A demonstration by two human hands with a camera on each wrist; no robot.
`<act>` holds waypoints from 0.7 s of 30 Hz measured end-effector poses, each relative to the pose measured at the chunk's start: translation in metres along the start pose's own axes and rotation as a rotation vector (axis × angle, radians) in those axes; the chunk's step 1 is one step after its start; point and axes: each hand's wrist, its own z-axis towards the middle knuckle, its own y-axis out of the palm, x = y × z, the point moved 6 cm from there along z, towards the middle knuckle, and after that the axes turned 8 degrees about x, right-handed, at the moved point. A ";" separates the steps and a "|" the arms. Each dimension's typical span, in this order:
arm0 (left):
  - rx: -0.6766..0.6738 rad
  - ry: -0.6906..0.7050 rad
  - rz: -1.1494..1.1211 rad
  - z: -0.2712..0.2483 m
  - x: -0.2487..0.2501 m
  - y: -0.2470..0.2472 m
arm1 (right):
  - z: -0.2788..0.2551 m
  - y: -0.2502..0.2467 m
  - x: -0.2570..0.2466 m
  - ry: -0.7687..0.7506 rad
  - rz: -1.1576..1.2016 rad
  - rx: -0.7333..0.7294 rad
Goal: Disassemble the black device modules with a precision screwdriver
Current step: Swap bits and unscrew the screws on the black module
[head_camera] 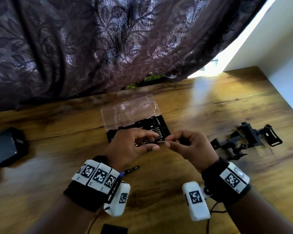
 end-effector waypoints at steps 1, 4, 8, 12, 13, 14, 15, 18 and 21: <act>-0.004 0.003 -0.050 -0.006 0.006 0.002 | -0.004 0.001 0.000 -0.011 -0.010 -0.004; 0.003 -0.011 -0.106 -0.017 0.009 0.009 | -0.011 0.004 -0.004 -0.027 0.010 -0.015; 0.018 -0.110 -0.170 -0.026 0.001 0.012 | -0.018 0.006 -0.003 -0.049 0.052 -0.073; 0.038 -0.150 -0.217 -0.029 0.000 0.012 | -0.020 0.003 0.002 -0.049 0.049 -0.081; 0.039 -0.151 -0.222 -0.030 0.001 0.012 | -0.020 0.003 0.002 -0.047 0.045 -0.084; 0.040 -0.151 -0.224 -0.030 0.002 0.012 | -0.020 0.003 0.001 -0.047 0.040 -0.086; 0.038 -0.152 -0.223 -0.031 0.002 0.013 | -0.020 0.004 0.001 -0.050 0.029 -0.087; 0.006 -0.148 -0.219 -0.035 0.002 0.018 | -0.021 0.008 0.004 -0.079 -0.030 -0.110; -0.049 -0.139 -0.156 -0.040 -0.002 0.026 | -0.024 0.017 0.014 -0.090 -0.113 -0.163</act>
